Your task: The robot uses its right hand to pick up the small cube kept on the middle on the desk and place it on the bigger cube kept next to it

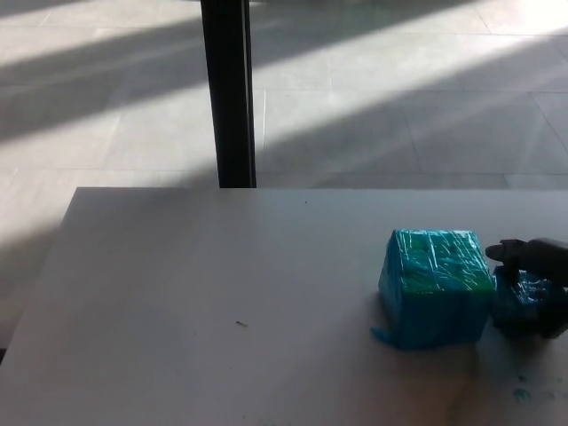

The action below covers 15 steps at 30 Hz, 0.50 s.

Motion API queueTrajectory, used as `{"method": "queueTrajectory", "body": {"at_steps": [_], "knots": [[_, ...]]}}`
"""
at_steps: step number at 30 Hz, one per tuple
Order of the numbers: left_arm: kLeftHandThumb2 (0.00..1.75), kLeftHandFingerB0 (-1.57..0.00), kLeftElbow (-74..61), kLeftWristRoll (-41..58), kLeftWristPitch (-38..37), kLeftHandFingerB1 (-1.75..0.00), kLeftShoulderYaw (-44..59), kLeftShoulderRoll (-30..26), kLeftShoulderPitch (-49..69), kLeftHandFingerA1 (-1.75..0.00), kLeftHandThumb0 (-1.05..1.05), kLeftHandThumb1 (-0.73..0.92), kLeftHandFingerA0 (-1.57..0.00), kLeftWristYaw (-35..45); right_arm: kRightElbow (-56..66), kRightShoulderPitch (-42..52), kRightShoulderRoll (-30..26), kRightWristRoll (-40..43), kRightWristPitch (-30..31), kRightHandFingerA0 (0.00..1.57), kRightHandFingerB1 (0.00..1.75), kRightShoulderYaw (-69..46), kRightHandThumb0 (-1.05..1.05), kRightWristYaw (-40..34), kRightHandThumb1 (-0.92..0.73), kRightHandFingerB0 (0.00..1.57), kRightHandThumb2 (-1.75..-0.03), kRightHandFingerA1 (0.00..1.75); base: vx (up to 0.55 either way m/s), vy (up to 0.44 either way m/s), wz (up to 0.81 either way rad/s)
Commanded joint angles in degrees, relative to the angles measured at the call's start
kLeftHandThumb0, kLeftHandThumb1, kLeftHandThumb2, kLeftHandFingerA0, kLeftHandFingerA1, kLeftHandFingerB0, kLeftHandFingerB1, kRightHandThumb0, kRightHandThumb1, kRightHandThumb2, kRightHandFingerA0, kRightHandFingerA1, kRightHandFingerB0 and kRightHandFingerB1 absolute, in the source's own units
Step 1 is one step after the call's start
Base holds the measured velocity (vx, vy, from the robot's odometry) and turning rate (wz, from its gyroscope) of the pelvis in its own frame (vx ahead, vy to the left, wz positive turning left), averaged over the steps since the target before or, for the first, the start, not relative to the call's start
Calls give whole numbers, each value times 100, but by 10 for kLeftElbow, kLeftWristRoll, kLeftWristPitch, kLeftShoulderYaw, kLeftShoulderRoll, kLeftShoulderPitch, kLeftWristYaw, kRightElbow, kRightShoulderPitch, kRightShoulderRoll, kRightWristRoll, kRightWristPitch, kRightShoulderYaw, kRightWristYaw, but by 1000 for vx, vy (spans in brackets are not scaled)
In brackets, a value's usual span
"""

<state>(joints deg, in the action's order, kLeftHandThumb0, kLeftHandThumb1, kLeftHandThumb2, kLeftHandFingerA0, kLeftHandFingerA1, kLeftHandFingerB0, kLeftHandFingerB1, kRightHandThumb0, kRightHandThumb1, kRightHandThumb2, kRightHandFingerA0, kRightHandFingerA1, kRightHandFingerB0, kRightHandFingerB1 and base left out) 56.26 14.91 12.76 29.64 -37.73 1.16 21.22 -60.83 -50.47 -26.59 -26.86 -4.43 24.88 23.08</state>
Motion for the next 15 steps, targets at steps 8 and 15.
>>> {"method": "queueTrajectory", "body": {"at_steps": [8, 15], "knots": [[120, -24, -13, 2, -2, -48, 1, -9, 10, -59, -90, 76, -36, -1, 3, -1, -56, -59, 11, 11, 35, 58, -7, 61, -51, 42, -63, 73, 0, 0, 0], [75, -34, -13, 4, -2, -40, 2, -7, 11, -47, -92, 92, -32, -1, 3, 22, -69, -107, 37, 6, 36, 102, -12, -1, -62, 30, -72, 73, 0, 0, 0]]}}
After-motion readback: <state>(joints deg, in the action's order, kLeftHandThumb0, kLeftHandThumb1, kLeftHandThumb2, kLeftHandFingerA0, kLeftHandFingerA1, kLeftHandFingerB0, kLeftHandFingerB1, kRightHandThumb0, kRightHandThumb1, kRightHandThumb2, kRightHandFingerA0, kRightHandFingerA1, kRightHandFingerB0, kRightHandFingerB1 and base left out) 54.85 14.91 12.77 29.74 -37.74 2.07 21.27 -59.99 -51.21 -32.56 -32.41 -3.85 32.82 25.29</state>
